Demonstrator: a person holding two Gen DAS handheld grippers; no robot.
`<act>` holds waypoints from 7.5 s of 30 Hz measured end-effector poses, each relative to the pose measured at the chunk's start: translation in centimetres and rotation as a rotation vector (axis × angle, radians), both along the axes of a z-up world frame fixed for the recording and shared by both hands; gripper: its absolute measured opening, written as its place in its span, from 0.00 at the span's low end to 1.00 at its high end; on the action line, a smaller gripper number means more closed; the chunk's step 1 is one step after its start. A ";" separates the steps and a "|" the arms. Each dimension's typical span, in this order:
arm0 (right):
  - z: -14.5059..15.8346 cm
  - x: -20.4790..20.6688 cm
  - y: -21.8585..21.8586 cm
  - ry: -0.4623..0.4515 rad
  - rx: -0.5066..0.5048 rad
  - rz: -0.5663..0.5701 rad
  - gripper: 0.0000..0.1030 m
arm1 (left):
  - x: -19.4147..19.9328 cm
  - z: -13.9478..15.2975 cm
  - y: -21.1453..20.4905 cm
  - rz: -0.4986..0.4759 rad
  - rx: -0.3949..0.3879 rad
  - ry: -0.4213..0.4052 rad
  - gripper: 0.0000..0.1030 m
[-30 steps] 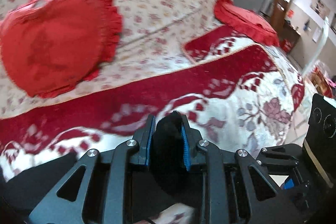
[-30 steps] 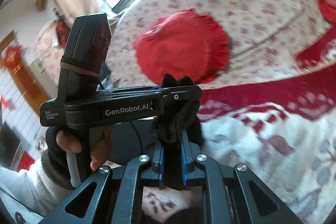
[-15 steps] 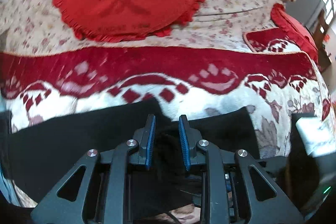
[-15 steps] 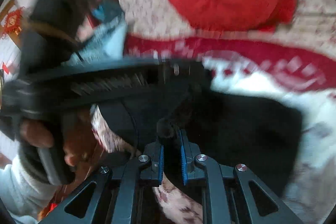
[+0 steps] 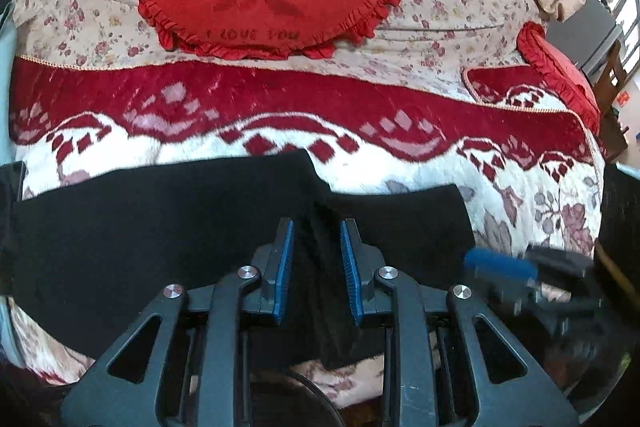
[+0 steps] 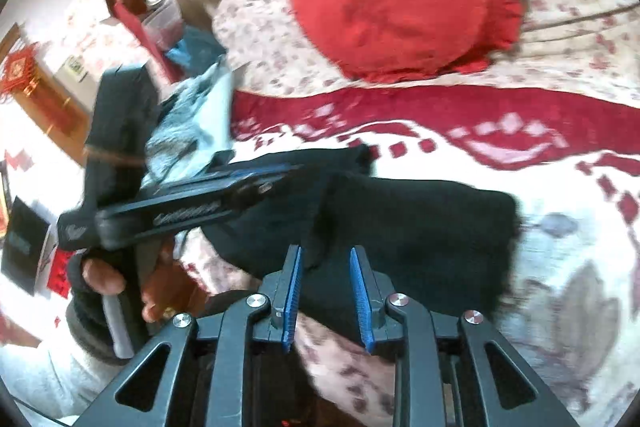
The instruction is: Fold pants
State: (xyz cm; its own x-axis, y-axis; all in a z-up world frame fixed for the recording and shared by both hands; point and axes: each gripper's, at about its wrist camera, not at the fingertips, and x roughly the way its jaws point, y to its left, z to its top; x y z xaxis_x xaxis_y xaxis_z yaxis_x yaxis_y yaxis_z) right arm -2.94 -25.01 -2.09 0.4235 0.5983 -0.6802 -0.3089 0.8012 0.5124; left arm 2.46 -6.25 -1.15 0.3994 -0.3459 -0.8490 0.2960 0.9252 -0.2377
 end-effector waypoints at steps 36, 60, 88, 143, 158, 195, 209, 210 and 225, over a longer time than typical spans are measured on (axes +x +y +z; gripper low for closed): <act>-1.2 1.2 -2.1 0.091 -0.081 -0.116 0.22 | -2.5 -2.6 -0.7 0.084 -0.021 0.007 0.17; -2.2 0.4 -0.8 0.110 -0.118 -0.077 0.24 | -2.2 -4.7 -0.2 0.105 -0.033 0.027 0.19; -1.1 2.2 -1.1 0.050 -0.143 -0.152 0.25 | -1.6 -3.5 0.4 0.152 -0.052 -0.027 0.55; -3.4 1.2 -1.3 0.117 -0.051 -0.101 0.35 | -2.5 -3.9 -0.3 0.161 0.008 -0.090 0.60; -2.2 3.6 6.9 0.050 -0.139 0.032 0.35 | -5.0 -1.1 9.5 0.376 -0.076 -0.073 0.60; -2.5 13.1 35.0 -0.146 -0.311 0.600 0.43 | -7.1 -7.1 23.9 0.776 -0.284 0.055 0.64; -5.8 15.1 36.1 -0.070 -0.228 0.593 0.29 | -6.0 -6.4 22.6 0.745 -0.263 -0.009 0.44; -5.4 14.9 35.9 -0.085 -0.227 0.591 0.23 | -6.1 -6.0 22.6 0.745 -0.254 -0.022 0.33; 6.0 11.4 22.0 -0.229 0.058 0.361 0.11 | -9.5 4.5 13.8 0.429 -0.213 -0.298 0.21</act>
State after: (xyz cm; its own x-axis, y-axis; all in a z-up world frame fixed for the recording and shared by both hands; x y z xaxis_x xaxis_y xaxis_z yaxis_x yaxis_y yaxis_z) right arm 8.43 -3.04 3.95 0.3165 0.7701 -0.5538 -0.6753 0.5930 0.4386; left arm -6.99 7.55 3.35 0.7542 -0.2505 -0.6070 -0.0136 0.9183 -0.3957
